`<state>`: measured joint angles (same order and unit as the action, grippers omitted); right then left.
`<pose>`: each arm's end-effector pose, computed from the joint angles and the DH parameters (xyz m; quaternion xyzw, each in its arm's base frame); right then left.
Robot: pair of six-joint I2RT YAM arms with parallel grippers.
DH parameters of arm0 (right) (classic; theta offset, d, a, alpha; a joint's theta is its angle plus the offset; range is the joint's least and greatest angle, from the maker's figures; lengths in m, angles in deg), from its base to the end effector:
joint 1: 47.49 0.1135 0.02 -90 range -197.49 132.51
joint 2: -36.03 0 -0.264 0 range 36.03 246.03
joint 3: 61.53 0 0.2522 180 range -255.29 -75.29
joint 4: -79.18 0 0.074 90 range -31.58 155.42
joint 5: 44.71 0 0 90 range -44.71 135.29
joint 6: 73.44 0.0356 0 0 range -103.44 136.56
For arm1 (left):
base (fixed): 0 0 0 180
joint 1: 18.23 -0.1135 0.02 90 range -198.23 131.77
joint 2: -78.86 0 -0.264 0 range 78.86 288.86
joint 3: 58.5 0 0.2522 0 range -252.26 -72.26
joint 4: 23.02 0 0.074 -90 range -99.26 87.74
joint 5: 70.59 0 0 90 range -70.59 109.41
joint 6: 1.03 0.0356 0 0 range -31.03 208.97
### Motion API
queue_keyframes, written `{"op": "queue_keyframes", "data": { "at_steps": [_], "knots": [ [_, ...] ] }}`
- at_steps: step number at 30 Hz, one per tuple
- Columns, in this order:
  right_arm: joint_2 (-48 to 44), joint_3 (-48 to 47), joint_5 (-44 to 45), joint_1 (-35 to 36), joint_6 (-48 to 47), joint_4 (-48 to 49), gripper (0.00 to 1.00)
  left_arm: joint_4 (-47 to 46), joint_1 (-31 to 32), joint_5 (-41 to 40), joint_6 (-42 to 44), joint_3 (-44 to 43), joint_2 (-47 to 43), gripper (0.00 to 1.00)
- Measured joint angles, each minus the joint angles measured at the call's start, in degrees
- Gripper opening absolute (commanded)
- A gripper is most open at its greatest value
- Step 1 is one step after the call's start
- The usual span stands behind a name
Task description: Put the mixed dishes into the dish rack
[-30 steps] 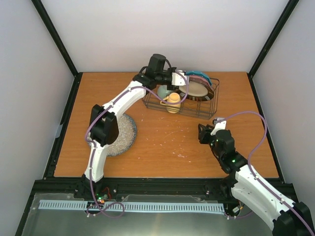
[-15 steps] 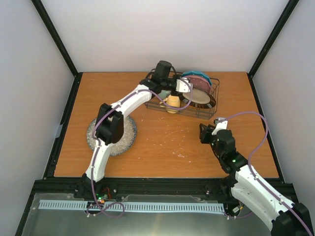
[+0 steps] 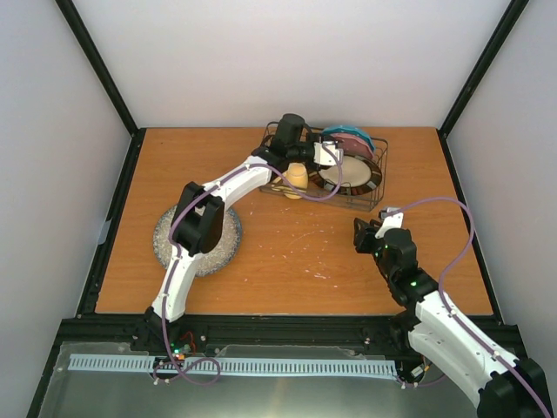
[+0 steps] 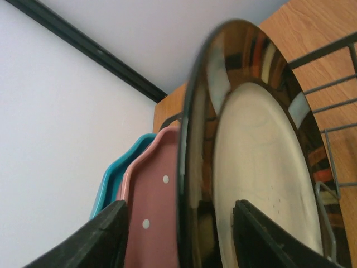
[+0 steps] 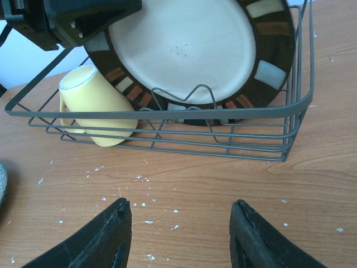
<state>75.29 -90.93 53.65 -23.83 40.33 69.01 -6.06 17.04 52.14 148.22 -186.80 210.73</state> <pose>0.1547 0.0621 0.2000 0.0426 0.8171 0.1753 0.5476 0.4341 -0.3306 0.2579 0.6881 0.4172 -0.1129 0.5829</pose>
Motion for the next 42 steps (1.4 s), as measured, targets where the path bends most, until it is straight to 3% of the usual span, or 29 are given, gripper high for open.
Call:
{"op": "queue_keyframes", "data": {
  "at_steps": [2,3,13,21,28,33,35,38,42],
  "knots": [
    [0.2,0.0,0.0,-0.1,-0.3,0.1,0.49,-0.9,0.0,-0.7,-0.4,0.4,0.0,0.97],
    [0.3,0.0,0.0,-0.1,-0.4,0.1,0.49,-1.4,0.0,-1.2,-0.4,0.6,0.0,0.99],
    [1.5,1.0,-0.2,-0.5,-0.9,0.6,0.5,-4.3,-0.1,-4.4,-2.8,1.3,0.0,1.0],
    [1.2,2.1,-0.4,-0.5,-1.3,1.1,0.52,-4.9,-0.1,-5.7,-10.2,5.4,-4.1,1.0],
    [-0.7,2.4,-1.4,-0.6,-3.2,1.9,0.53,-5.2,-1.4,-11.8,-24.7,13.9,-21.2,1.0],
    [0.9,2.0,-3.4,-0.7,-5.1,3.0,0.51,-6.4,-8.9,-16.4,-38.6,17.3,-34.7,1.0],
    [3.5,1.1,-6.1,-0.7,-5.7,3.9,0.48,-6.4,-13.8,-17.2,-43.8,20.1,-39.6,0.93],
    [10.6,-2.5,-12.9,-0.7,-6.4,4.8,0.43,-5.1,-22.5,-15.0,-51.6,25.2,-45.6,0.75],
    [27.3,-15.2,-23.6,2.4,-8.8,2.1,0.42,0.6,-35.9,-7.7,-60.0,32.7,-50.1,0.56]
  ]
}}
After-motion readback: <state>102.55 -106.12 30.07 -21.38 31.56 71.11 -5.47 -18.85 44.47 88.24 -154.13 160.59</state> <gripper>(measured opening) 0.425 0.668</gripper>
